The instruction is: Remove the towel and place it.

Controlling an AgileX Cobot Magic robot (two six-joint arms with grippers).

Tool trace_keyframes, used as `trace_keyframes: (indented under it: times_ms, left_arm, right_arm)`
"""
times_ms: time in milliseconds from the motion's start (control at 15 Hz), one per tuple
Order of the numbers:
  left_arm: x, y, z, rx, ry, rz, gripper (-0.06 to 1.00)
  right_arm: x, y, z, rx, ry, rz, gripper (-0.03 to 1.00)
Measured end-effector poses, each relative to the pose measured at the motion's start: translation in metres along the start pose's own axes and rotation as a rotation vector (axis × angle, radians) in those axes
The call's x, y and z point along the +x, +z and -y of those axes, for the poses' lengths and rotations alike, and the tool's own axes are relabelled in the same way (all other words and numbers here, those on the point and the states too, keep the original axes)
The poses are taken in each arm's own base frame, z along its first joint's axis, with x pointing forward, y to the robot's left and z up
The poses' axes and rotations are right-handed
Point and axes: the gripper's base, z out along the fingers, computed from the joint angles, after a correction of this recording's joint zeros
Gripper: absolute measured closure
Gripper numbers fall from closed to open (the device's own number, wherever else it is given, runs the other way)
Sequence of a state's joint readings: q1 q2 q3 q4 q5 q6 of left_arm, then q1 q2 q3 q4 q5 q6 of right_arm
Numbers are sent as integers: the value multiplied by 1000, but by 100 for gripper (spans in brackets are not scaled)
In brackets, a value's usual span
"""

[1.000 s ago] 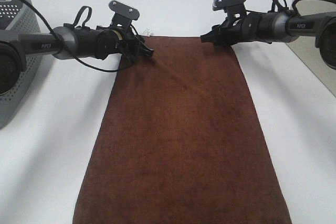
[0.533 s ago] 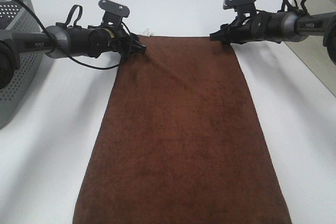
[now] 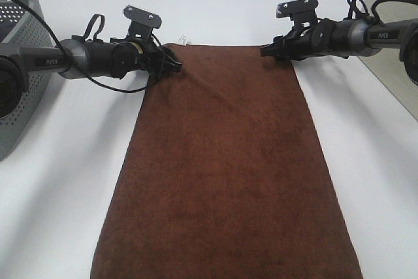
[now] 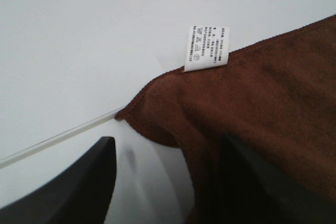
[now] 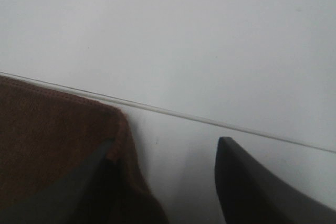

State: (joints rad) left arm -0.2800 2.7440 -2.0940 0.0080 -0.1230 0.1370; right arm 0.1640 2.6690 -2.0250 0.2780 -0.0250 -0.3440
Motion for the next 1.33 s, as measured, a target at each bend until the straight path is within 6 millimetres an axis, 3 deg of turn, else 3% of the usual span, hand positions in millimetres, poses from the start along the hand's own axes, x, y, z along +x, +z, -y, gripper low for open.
trace_keyframes:
  times_ms: [200,533,667,733,1000,1267,1333]
  left_arm:
    - [2,0,-13,-20,-10,-4,40]
    - [2,0,-16,-25,-22,-6,40]
    - [-3,-4,-16,-21,-39,-36,40]
    - [-10,-7,-17,-19,-50,-49,40]
    - [-77,-38,-25,-22,-110,-1,40]
    - [-138,-97,-35,-4,-112,-187,40]
    - [-142,-105,-37,-5,-108,-220,40]
  right_arm:
    - [1,0,0,0,-1,-2,43]
    - [2,2,0,2,0,0,43]
    - [-10,-7,0,-7,4,0,43]
    - [-25,-16,1,-5,7,32,43]
    - [-91,-69,2,-26,1,104,43]
    - [-124,-132,-6,-136,-15,-86,41]
    - [-125,-139,-8,-154,-8,-128,41]
